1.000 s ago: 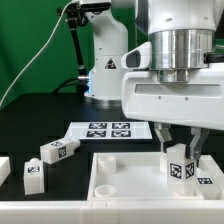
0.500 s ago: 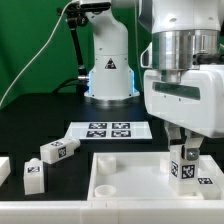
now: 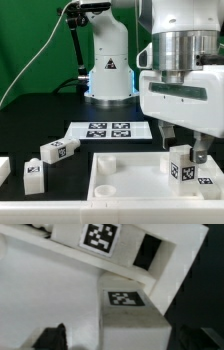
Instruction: Assemble one leg
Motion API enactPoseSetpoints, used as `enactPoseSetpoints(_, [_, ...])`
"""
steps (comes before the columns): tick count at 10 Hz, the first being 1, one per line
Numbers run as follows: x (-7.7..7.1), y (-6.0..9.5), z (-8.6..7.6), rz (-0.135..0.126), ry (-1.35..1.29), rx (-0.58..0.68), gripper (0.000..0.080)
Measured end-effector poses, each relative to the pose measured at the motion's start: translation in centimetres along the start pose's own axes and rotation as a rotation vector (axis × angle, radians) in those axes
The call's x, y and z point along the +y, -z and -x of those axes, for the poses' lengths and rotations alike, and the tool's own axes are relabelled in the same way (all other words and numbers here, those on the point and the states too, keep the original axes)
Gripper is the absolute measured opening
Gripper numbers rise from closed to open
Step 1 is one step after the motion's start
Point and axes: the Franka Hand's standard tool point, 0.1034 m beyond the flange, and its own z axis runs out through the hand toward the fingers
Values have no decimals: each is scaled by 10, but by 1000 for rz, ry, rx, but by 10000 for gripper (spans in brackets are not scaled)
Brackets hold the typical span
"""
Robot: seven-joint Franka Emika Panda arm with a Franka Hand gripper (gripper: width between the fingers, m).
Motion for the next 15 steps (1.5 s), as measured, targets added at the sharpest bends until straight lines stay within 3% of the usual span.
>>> enactPoseSetpoints(5, [-1, 0, -2, -5, 527, 10, 649])
enactPoseSetpoints(11, [1, 0, -8, -3, 866, 15, 649])
enactPoseSetpoints(12, [1, 0, -8, -3, 860, 15, 515])
enactPoseSetpoints(13, [1, 0, -8, -2, 860, 15, 515])
enactPoseSetpoints(15, [2, 0, -9, -2, 859, 15, 280])
